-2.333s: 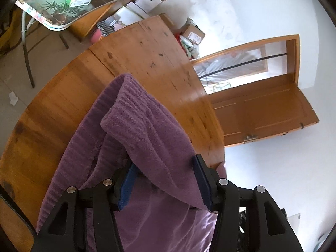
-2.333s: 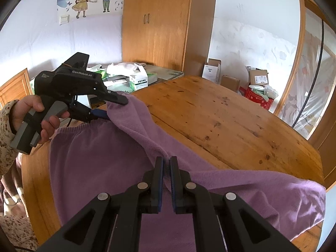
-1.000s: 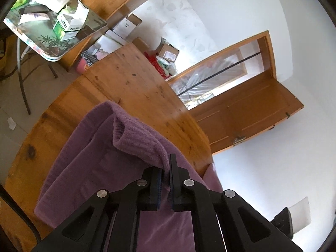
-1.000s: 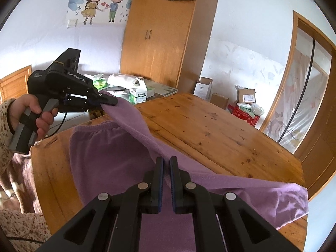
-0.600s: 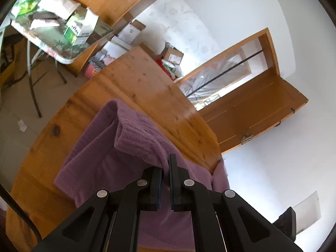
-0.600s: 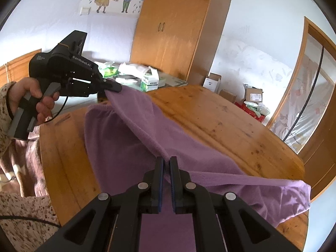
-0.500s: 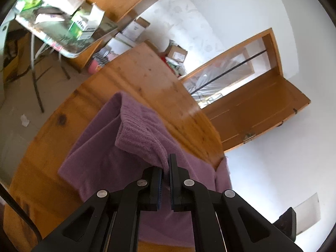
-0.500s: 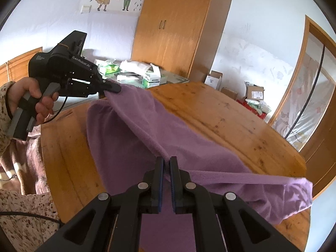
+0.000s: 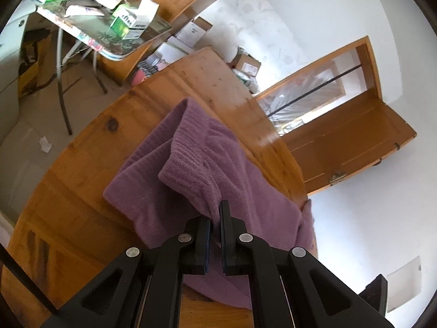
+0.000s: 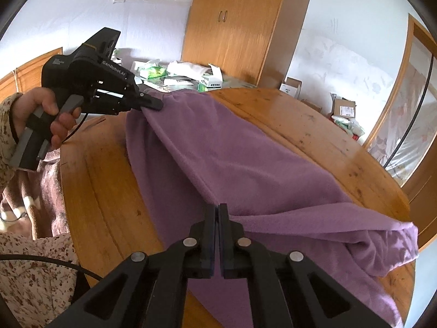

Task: Fold clothes

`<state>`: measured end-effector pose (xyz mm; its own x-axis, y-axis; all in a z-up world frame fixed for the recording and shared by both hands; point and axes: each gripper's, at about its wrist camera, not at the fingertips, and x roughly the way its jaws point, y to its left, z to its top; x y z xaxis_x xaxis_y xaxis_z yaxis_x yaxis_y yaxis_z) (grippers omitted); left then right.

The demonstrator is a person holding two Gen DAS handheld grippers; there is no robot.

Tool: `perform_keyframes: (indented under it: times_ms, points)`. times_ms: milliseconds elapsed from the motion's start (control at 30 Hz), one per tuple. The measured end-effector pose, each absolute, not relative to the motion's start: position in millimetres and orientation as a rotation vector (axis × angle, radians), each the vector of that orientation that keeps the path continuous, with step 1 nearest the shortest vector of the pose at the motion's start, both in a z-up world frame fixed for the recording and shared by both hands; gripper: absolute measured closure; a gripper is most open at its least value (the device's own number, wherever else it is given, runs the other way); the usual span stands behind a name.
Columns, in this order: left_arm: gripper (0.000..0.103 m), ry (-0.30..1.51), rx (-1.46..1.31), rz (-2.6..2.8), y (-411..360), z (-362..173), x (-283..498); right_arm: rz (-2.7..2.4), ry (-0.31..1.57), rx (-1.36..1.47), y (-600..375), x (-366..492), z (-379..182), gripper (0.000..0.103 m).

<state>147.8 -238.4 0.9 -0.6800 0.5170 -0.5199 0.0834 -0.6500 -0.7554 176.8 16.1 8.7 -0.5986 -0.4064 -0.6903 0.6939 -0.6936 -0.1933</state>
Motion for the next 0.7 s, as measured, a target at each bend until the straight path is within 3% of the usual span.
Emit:
perform_keyframes:
  times_ms: [700]
  points:
    - [0.097,-1.177,-1.205,2.410,-243,-17,155,-2.177,0.437,0.997,15,159,-9,0.101]
